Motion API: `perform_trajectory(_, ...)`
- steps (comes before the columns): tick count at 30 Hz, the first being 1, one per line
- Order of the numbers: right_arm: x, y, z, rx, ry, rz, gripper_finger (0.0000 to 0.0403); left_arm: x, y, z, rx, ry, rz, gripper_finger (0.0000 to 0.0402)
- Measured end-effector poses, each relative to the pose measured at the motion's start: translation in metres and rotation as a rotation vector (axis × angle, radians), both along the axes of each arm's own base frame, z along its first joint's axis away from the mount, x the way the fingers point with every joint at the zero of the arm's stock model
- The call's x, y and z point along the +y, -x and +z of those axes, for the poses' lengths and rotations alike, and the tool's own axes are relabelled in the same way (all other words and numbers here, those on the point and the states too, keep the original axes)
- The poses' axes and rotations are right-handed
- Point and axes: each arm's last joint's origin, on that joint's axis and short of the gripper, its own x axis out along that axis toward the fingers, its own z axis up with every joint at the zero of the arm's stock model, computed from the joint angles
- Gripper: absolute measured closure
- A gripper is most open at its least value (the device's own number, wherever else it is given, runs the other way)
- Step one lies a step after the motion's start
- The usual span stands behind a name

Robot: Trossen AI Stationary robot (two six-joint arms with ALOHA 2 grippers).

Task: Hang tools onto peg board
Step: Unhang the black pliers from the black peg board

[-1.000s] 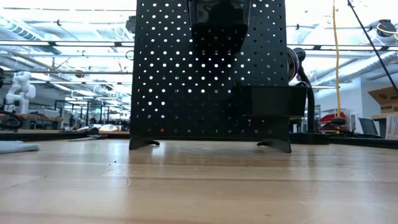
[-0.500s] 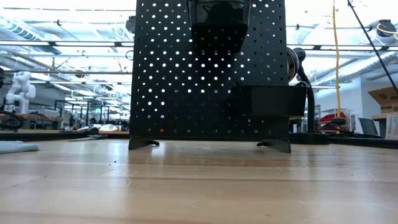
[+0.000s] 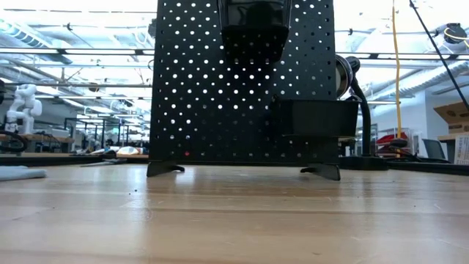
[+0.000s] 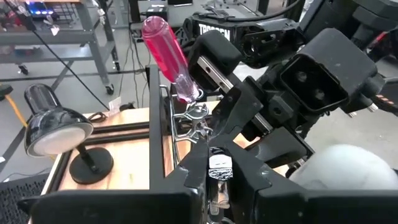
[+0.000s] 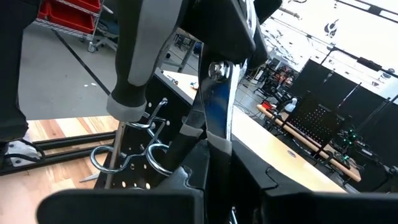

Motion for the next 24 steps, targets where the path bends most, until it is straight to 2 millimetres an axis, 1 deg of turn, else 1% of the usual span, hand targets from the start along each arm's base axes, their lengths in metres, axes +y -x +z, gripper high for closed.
perform_trajectory(7,0.0004,0.0000,0.0000,0.011,0.008,0.005,0.0369,0.0000,0.0005,-0.0001,0.002,-0.013,-0.003,0.0363)
perform_trajectory(9,0.0009,-0.0001,0.0002,0.015,0.010,0.014,0.0346,0.0000,0.0006,-0.0001,0.001,-0.016,-0.004,0.0363)
perform_trajectory(13,0.0017,-0.0003,0.0001,0.029,0.017,0.034,0.0288,0.0000,0.0008,0.0001,-0.001,-0.024,-0.005,0.0363)
perform_trajectory(16,0.0038,0.0000,0.0000,0.052,0.033,0.052,0.0258,0.0001,0.0006,0.0001,-0.003,-0.027,-0.002,0.0363)
perform_trajectory(19,0.0047,0.0000,0.0004,0.067,0.044,0.073,0.0241,0.0001,0.0006,0.0001,-0.003,-0.030,-0.002,0.0363)
perform_trajectory(24,0.0052,0.0002,0.0007,0.070,0.045,0.083,0.0234,0.0001,0.0006,0.0002,-0.003,-0.027,-0.001,0.0363)
